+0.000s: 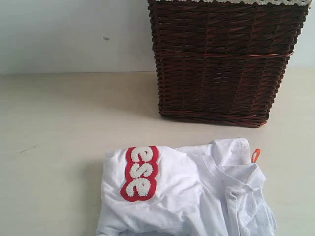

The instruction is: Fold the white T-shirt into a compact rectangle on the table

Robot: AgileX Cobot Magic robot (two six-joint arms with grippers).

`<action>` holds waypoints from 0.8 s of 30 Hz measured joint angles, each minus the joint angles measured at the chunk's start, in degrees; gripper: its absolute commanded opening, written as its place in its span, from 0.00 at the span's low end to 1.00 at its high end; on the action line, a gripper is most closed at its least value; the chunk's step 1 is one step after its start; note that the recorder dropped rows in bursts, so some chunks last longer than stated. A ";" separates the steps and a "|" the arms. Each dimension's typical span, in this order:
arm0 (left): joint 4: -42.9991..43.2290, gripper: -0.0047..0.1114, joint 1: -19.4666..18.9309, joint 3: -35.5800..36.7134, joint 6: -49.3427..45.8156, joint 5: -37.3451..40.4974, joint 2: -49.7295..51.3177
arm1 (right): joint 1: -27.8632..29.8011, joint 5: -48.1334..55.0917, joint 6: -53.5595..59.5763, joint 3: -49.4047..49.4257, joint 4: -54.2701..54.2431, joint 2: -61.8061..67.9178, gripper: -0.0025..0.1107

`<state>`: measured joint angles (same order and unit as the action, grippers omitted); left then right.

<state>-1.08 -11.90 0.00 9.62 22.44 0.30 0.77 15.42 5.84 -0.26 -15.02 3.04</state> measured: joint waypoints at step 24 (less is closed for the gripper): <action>0.00 0.04 0.00 0.00 0.00 0.00 0.00 | 0.00 0.76 -8.39 0.00 7.47 0.00 0.21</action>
<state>-1.08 -11.90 0.00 9.62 22.44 0.30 0.77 16.18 -2.55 -0.26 -7.54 3.04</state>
